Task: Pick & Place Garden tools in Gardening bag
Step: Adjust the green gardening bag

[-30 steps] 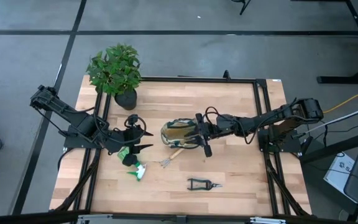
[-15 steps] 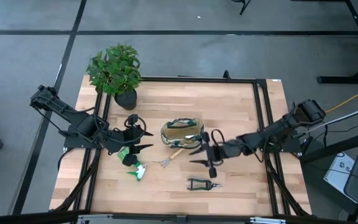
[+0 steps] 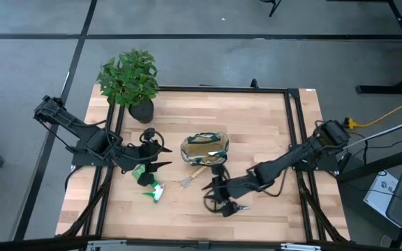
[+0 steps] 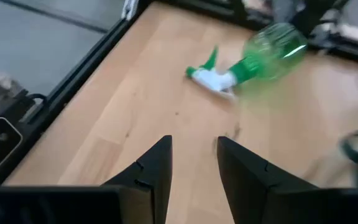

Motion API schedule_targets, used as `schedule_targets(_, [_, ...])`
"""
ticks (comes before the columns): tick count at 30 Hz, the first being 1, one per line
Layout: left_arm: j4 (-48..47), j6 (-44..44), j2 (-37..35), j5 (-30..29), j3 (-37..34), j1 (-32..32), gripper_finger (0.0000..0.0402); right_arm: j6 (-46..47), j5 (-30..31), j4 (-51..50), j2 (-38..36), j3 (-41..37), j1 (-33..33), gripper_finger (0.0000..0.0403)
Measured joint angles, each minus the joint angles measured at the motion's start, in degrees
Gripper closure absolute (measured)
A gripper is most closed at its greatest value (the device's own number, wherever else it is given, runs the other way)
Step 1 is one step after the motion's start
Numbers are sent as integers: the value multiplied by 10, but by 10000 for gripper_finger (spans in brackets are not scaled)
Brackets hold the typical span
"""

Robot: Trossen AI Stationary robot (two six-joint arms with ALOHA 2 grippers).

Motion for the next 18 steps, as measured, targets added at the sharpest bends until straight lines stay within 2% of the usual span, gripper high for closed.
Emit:
schedule_targets(9, [0,0,0,0,0,0,233,-13,-83,-61,102,99,-51,272])
schedule_targets(18, [0,0,0,0,0,0,233,-22,-87,-74,133,105,-98,272])
